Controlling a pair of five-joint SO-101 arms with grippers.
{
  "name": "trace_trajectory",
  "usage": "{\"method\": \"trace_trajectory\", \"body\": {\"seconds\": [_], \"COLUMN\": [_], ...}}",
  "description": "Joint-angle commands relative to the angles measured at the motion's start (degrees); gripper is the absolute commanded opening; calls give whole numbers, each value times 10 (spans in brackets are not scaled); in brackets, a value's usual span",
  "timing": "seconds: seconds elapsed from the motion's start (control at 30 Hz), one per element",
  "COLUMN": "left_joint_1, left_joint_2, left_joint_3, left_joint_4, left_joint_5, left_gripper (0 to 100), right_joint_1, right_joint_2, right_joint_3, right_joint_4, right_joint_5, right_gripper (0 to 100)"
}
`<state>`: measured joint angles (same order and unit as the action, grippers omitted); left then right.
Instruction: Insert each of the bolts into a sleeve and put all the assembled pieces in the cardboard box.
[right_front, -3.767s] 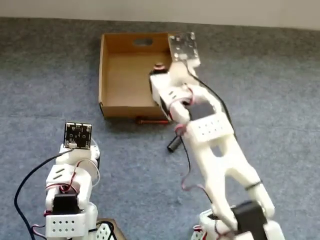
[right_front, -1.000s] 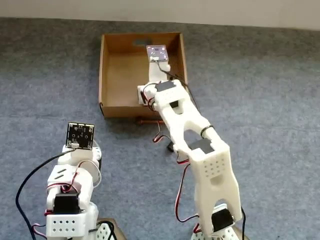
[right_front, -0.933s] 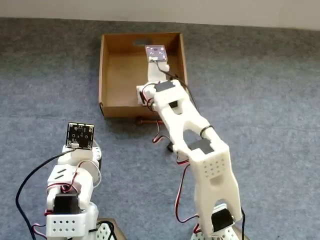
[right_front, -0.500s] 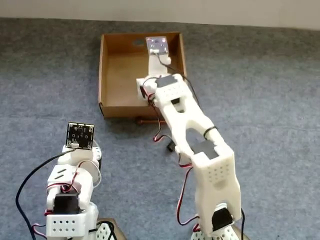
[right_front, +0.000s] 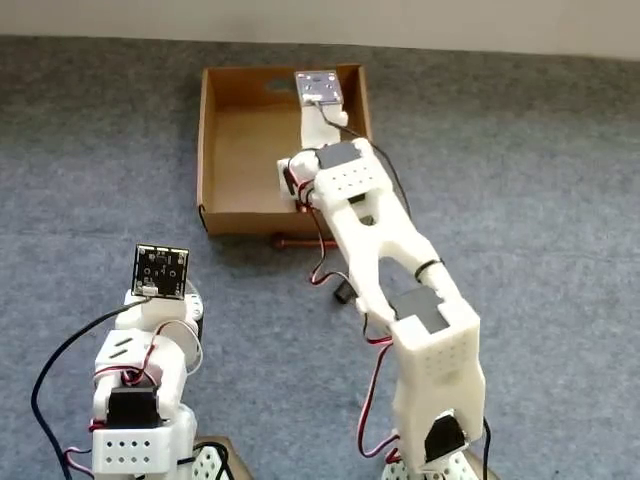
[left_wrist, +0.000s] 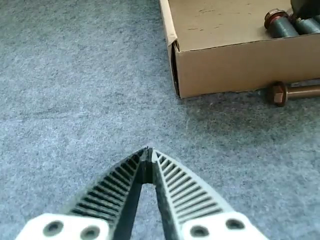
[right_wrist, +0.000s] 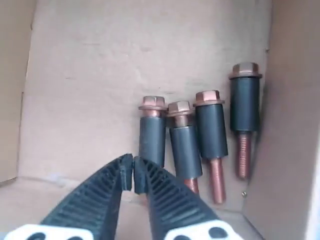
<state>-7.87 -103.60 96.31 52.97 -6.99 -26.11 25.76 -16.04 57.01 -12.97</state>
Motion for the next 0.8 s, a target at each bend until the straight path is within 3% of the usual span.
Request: {"method": "trace_trajectory", "body": {"seconds": [0.0,0.43,0.6,0.77], "left_joint_1": [10,10,10,10], "left_joint_2": [5,5,5,5], "left_joint_3": [9,9,9,9], "left_joint_4": [0,0,1,1], "left_joint_5": [-4,-4,-4,-4], "left_gripper": [13,14,14,14], "right_joint_1": [11,18,25,24], "right_joint_2": [-92,-407,-428,-382], "right_joint_3": [27,415,496,504], "right_joint_4": [13,-52,-52,-53], "right_joint_5": [-3,-2,-3,-41], "right_gripper": [5,21,154,151]}}
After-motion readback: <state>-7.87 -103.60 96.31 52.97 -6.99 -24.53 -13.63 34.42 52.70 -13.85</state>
